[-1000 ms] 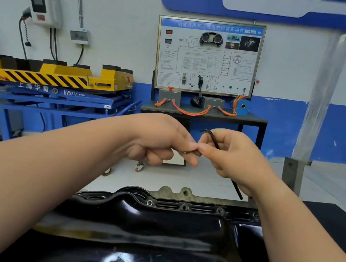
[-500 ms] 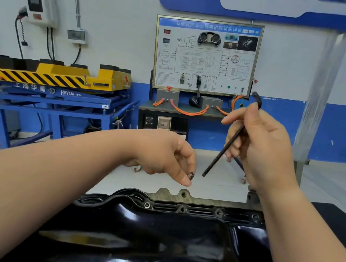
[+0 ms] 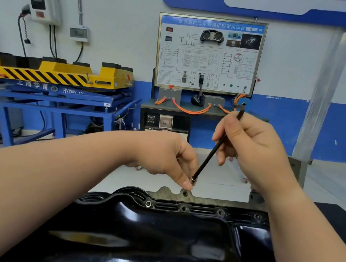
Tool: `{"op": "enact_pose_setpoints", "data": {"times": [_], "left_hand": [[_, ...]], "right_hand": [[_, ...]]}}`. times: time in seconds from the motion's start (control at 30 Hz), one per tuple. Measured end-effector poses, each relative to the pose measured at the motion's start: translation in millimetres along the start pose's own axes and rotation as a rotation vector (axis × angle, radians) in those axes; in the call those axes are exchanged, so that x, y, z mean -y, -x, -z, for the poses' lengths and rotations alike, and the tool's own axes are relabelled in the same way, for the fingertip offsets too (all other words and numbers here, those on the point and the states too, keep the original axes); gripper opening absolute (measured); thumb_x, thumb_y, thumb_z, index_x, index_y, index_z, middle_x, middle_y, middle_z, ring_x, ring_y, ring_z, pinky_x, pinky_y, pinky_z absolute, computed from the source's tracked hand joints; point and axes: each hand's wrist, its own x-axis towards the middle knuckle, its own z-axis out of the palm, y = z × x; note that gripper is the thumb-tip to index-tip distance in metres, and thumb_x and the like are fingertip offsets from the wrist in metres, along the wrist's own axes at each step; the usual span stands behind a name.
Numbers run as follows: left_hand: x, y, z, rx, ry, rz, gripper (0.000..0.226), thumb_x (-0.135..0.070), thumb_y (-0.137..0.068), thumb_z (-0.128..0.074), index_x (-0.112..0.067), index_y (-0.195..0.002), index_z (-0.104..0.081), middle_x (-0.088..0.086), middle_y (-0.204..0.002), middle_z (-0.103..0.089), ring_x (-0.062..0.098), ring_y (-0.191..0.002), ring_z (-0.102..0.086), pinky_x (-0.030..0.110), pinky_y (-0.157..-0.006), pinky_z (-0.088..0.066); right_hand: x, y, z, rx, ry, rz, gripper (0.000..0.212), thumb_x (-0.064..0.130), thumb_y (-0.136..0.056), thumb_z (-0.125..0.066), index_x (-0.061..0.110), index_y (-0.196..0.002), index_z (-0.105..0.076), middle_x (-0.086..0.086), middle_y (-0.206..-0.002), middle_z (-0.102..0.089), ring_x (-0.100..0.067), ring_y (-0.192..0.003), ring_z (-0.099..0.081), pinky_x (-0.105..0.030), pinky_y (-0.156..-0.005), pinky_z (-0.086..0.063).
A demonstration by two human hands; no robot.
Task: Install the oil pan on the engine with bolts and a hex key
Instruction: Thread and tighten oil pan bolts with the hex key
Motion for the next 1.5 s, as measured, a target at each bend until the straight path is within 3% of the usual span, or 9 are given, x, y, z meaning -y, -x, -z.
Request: {"op": "enact_pose_setpoints", "data": {"times": [0.07,0.13,0.27,0.4,0.53,0.73,0.87,1.33,1.5], "left_hand": [[-2,0,-3,-0.014,-0.065,-0.009,0.006,-0.019,-0.075,-0.076,-0.02,-0.077,-0.07,-0.011,-0.07,-0.068,0.005,-0.06,-0.053,0.018,-0.065,-0.042],[-5,-1,-6,-0.017,-0.094,-0.007,0.007,-0.017,-0.076,-0.076,-0.015,-0.08,-0.07,-0.02,-0.049,-0.055,-0.007,-0.04,-0.046,0.001,-0.043,-0.032],[-10,0,-9,0.029,-0.112,-0.035,0.006,-0.011,-0.08,-0.072,-0.013,-0.08,-0.066,-0.023,-0.037,-0.047,-0.01,-0.032,-0.042,-0.001,-0.034,-0.024],[-7,-1,-9,0.018,-0.16,-0.049,0.007,-0.011,-0.079,-0.072,-0.017,-0.078,-0.068,-0.022,-0.043,-0.053,-0.01,-0.039,-0.047,-0.001,-0.04,-0.028],[-5,-3,-10,0.038,-0.199,-0.042,0.004,-0.012,-0.078,-0.072,-0.015,-0.08,-0.071,-0.011,-0.07,-0.069,-0.009,-0.055,-0.054,0.001,-0.053,-0.034],[-4,-5,-12,0.069,-0.279,-0.07,0.004,-0.016,-0.079,-0.072,-0.02,-0.078,-0.071,-0.001,-0.095,-0.073,0.009,-0.089,-0.064,0.029,-0.09,-0.046],[-4,-6,-13,0.059,-0.321,-0.078,0.005,-0.016,-0.078,-0.072,-0.02,-0.076,-0.071,-0.001,-0.096,-0.073,0.01,-0.087,-0.063,0.025,-0.085,-0.047],[-6,-7,-20,0.058,-0.455,-0.109,0.009,-0.014,-0.078,-0.071,-0.006,-0.076,-0.067,0.009,-0.097,-0.071,0.026,-0.091,-0.062,0.039,-0.084,-0.048],[-10,-3,-21,0.031,-0.454,-0.107,0.01,-0.008,-0.076,-0.068,-0.008,-0.086,-0.067,0.002,-0.086,-0.068,0.008,-0.073,-0.06,0.021,-0.069,-0.049]], "right_hand": [[2,1,-2,0.091,0.015,-0.03,0.033,0.044,-0.084,-0.051,0.017,-0.067,-0.061,-0.001,-0.057,-0.054,-0.016,-0.045,-0.056,-0.022,-0.047,-0.048],[4,2,-4,0.144,0.043,-0.047,0.033,0.043,-0.082,-0.051,0.014,-0.068,-0.061,-0.006,-0.062,-0.058,-0.017,-0.045,-0.059,-0.025,-0.049,-0.052],[7,3,-3,0.185,0.055,-0.063,0.034,0.039,-0.081,-0.049,0.009,-0.068,-0.06,-0.012,-0.064,-0.064,-0.018,-0.044,-0.061,-0.022,-0.048,-0.051],[7,3,-2,0.219,0.045,-0.099,0.032,0.036,-0.079,-0.049,0.008,-0.068,-0.059,-0.009,-0.062,-0.066,-0.02,-0.047,-0.062,-0.022,-0.049,-0.052],[8,3,-3,0.248,0.051,-0.111,0.032,0.036,-0.079,-0.049,0.008,-0.068,-0.06,-0.01,-0.063,-0.067,-0.019,-0.048,-0.063,-0.022,-0.05,-0.053],[7,4,-5,0.268,0.057,-0.13,0.034,0.037,-0.078,-0.049,0.007,-0.068,-0.06,-0.012,-0.062,-0.067,-0.018,-0.047,-0.063,-0.022,-0.049,-0.053],[7,4,-5,0.299,0.079,-0.12,0.034,0.035,-0.08,-0.049,0.005,-0.069,-0.06,-0.01,-0.062,-0.066,-0.018,-0.047,-0.063,-0.022,-0.05,-0.053],[16,7,1,0.476,0.101,-0.198,0.029,0.034,-0.084,-0.05,0.01,-0.071,-0.061,-0.011,-0.073,-0.072,-0.022,-0.059,-0.068,-0.026,-0.059,-0.057],[21,7,-1,0.528,0.111,-0.22,0.025,0.025,-0.085,-0.053,0.002,-0.078,-0.061,-0.014,-0.075,-0.07,-0.021,-0.062,-0.068,-0.025,-0.062,-0.057]]}}
